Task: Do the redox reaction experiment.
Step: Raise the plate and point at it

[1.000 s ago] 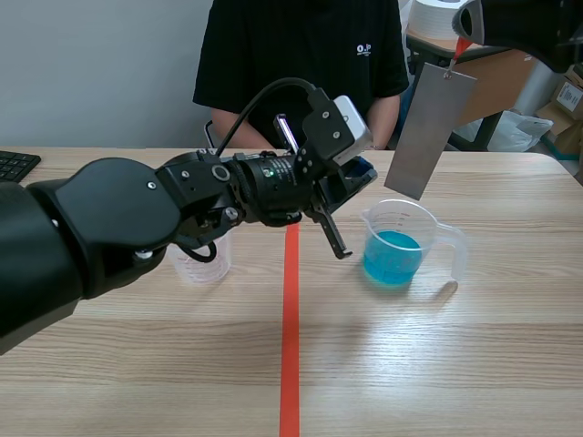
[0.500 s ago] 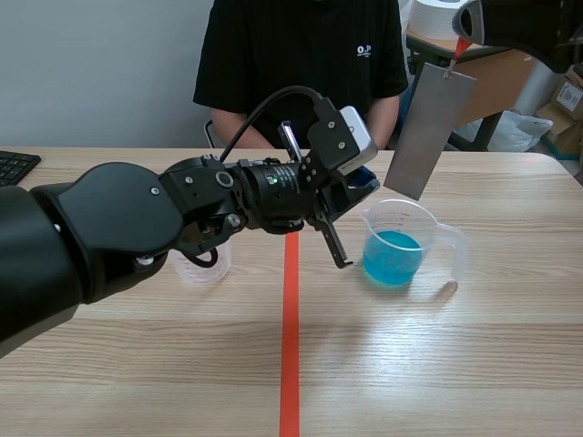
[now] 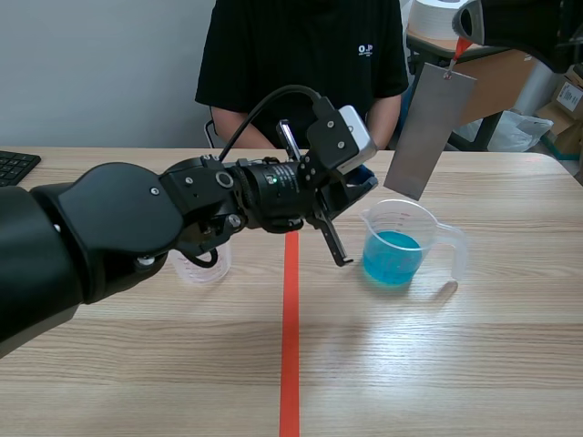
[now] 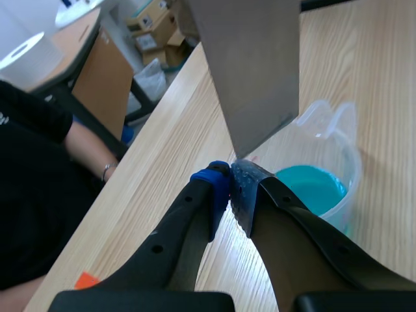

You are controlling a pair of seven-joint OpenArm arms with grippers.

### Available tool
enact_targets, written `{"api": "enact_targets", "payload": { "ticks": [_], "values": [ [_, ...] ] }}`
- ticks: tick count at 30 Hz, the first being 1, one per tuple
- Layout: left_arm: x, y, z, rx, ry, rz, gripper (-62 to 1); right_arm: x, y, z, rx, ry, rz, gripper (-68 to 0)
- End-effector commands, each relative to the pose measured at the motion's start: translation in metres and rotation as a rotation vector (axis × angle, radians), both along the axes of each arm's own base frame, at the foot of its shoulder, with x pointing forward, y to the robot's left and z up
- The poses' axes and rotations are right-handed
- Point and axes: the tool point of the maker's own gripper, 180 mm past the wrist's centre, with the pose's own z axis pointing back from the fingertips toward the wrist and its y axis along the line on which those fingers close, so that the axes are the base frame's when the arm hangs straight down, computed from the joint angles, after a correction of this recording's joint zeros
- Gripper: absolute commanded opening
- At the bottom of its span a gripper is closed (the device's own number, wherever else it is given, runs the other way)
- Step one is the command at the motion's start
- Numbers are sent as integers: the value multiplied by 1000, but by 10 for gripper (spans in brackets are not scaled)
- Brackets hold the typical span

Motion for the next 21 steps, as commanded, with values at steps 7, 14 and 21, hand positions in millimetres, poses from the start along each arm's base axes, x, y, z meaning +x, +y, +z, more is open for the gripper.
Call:
{"api": "enact_targets", "payload": {
  "ticks": [7,14,21],
  "values": [
    [5,-8,17,-36,-31,2,-562,0,-2,16,3,-52,5,-660],
    [5,-8,17,-36,-31,1,-562,0,-2,16,2,-52,5,-660],
    [4,-8,18,-41,-33,-1,-562,0,-2,16,3,-52,5,-660]
  ]
}}
